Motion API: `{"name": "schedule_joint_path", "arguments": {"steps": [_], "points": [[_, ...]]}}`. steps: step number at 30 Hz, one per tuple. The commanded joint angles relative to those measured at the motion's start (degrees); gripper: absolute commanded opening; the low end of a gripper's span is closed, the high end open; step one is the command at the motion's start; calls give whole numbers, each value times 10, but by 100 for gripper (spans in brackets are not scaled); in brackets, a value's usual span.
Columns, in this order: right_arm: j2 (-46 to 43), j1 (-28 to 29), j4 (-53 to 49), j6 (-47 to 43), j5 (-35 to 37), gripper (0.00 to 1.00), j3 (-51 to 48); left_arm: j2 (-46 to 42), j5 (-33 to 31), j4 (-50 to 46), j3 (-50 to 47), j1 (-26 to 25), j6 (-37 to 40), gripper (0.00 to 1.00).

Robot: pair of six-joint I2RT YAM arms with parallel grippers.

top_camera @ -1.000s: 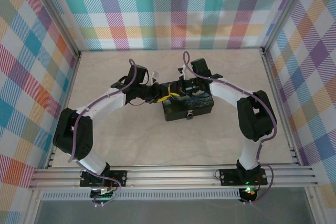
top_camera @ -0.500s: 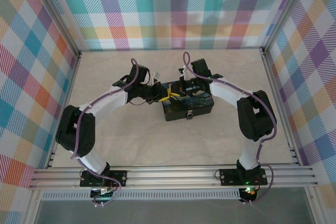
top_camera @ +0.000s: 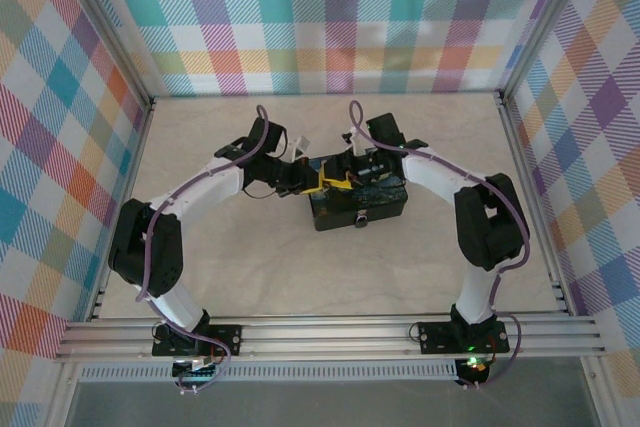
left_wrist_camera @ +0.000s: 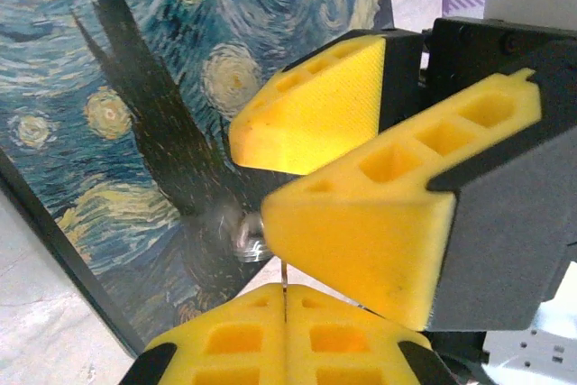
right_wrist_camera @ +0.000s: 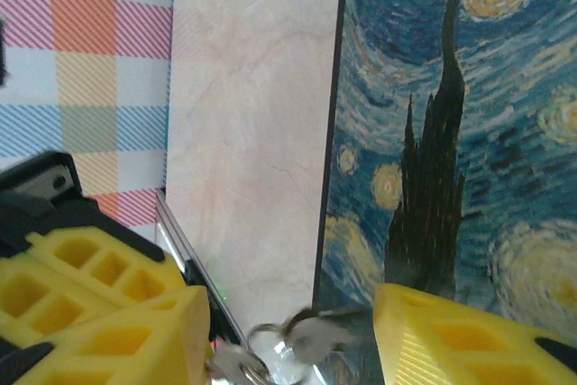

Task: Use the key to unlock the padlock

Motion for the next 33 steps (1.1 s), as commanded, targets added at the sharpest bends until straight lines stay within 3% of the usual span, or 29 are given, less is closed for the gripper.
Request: {"name": "schedule_joint_path", "arguments": {"steps": [1,9,15,24,33], "points": [[-63,-35,-32,-65,-45,55,-7,-6,33,-91,36,-4,127,0],[-91,-51,-29,-195,-218,52,-26,9,94,-131,71,-2,207,0],[-80,-50,-63,-263,-279,45,-24,14,118,-162,88,-3,250,0],[-56,-33,-68,-271,-276,36,-24,3,116,-154,77,-2,253,0],[-39,-24,-76,-273,-262,35,-16,-19,130,-130,64,6,246,0]]}}
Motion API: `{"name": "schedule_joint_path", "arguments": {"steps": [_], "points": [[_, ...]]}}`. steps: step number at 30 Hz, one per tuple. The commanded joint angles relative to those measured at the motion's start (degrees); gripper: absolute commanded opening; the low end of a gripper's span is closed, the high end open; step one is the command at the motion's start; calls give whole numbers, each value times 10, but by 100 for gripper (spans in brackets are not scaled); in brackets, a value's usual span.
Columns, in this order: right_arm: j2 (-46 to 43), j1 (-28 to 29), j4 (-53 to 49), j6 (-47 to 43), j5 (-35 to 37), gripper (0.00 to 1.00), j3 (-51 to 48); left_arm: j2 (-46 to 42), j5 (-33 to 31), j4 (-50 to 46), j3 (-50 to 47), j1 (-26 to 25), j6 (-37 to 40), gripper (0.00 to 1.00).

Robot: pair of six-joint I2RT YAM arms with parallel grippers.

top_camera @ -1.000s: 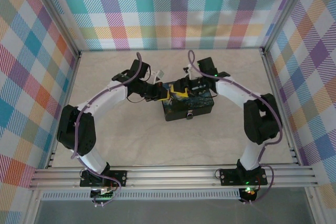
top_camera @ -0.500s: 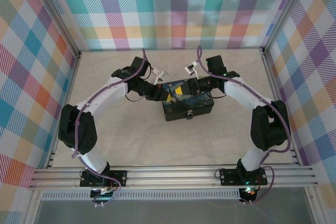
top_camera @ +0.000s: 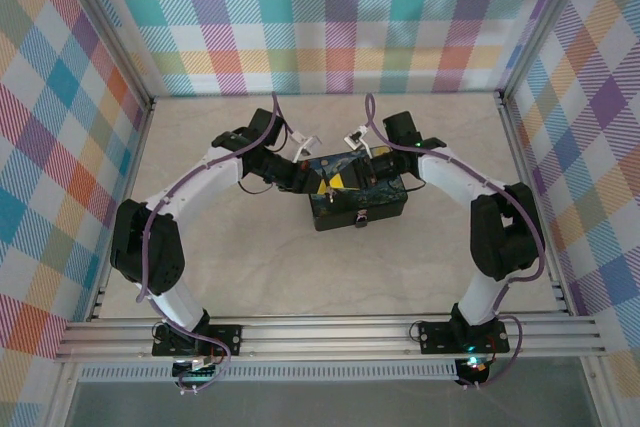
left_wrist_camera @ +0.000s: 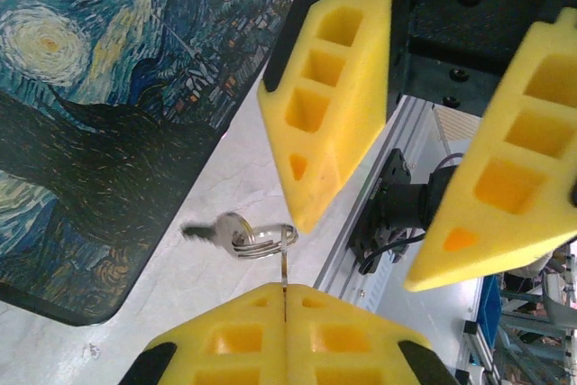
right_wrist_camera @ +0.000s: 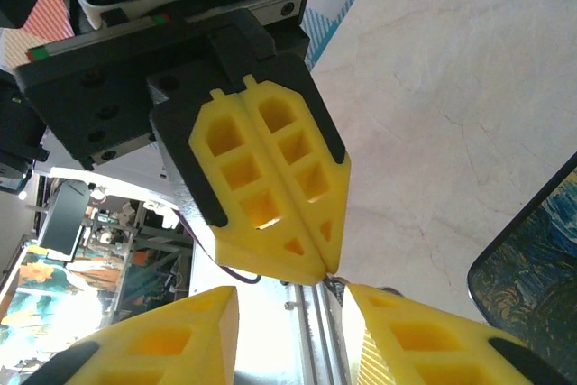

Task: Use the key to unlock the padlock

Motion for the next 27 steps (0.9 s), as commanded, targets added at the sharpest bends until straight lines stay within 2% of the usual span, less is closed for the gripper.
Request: {"name": "schedule_joint_path", "arguments": {"steps": [1,8,15,21,27], "points": [[9,6,-7,-19,-7,34,7,-27,24,10,-8,5,9,0],[13,8,-8,-15,3,32,7,-40,37,27,-23,10,3,0],[17,9,21,11,22,35,6,-48,42,34,-30,11,0,0],[13,14,35,20,11,26,-1,-47,38,49,-33,21,-11,0],[3,21,49,29,3,22,-15,-34,53,69,-28,29,-22,0]]}}
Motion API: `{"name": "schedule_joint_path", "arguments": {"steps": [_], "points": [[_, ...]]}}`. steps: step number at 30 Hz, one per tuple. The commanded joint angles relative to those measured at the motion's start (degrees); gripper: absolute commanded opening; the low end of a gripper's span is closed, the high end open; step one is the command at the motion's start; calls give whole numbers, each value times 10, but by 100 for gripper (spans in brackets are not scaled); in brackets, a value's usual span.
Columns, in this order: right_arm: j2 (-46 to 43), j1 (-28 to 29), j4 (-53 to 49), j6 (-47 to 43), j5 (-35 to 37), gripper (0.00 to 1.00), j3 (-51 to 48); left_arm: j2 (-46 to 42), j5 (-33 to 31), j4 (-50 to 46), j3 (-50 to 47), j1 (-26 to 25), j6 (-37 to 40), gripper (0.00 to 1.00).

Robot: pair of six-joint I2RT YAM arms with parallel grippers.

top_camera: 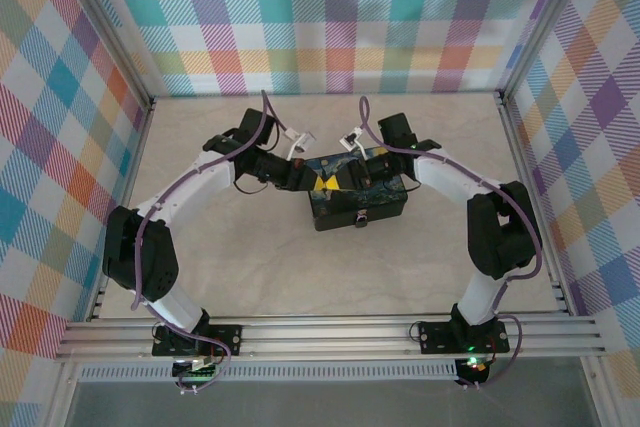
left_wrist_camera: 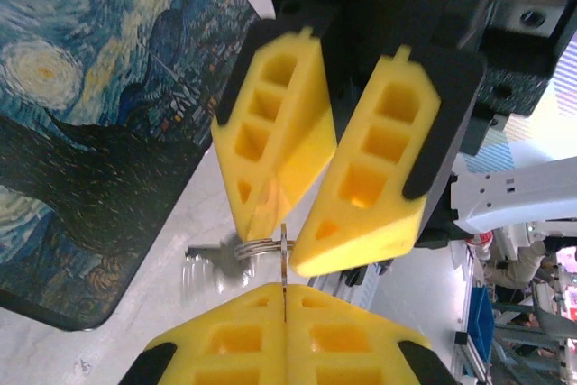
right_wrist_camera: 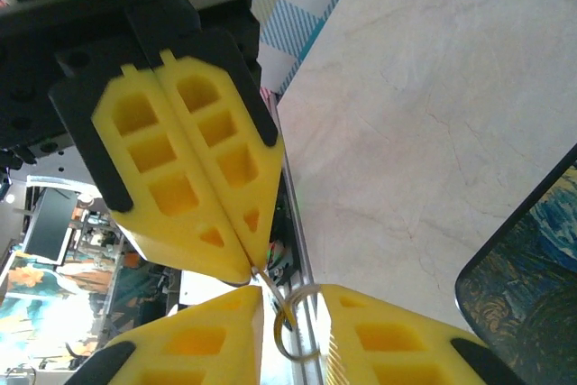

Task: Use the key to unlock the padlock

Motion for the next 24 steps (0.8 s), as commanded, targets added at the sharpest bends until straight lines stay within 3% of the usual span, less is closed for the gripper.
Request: {"name": "schedule_joint_path", "arguments": {"steps": [1,6,14,24], "points": [[-5,6,18,3,-22,22,-11,-2,23,22,4,6,-9,0],[-13,9,36,16,-20,20,-15,9,36,26,12,6,-9,0],[-10,-3,-9,-19,22,38,-9,10,24,-7,19,7,12,0],[2,-9,55,42,21,34,5,20,27,-8,22,7,9,0]]}}
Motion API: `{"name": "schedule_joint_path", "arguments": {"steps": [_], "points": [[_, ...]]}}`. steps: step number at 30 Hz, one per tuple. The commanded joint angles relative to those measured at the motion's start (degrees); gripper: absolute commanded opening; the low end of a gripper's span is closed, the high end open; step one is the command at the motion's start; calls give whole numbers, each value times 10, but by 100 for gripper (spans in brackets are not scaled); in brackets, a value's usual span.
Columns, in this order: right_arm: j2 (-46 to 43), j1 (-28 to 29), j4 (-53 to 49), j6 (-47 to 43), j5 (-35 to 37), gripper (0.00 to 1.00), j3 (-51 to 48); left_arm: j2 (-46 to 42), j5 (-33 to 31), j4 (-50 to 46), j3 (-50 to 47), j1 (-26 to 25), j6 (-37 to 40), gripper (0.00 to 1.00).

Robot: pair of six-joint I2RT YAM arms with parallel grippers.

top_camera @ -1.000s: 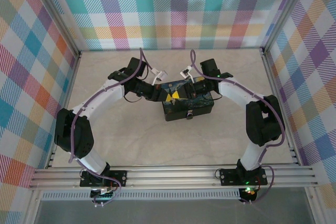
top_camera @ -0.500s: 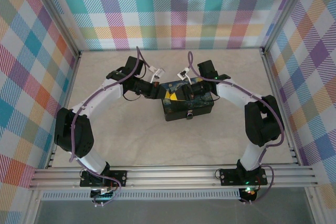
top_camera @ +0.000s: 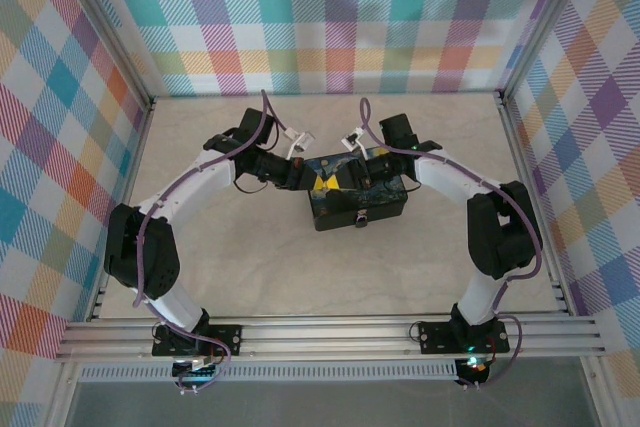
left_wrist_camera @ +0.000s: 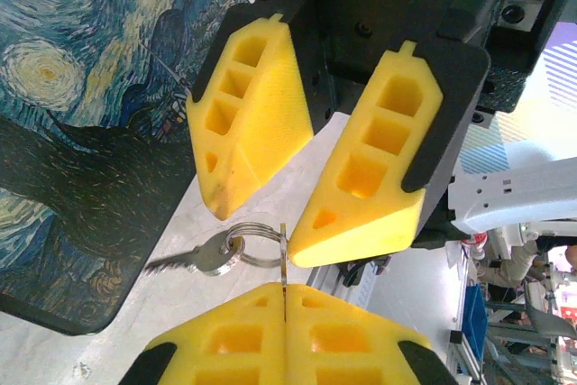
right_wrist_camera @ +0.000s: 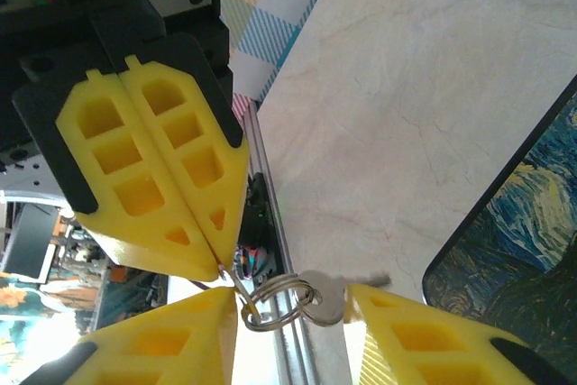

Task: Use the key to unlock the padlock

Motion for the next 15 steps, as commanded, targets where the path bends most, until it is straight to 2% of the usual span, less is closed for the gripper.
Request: {"name": "schedule_joint_path", "arguments": {"steps": [1,8,15], "points": [[4,1,40,23,-9,34,13,11,17,-6,21,4,6,0],[14,14,43,26,-17,33,14,15,21,2,22,5,5,0],[14,14,42,22,-28,24,9,17,28,8,19,11,5,0]]}}
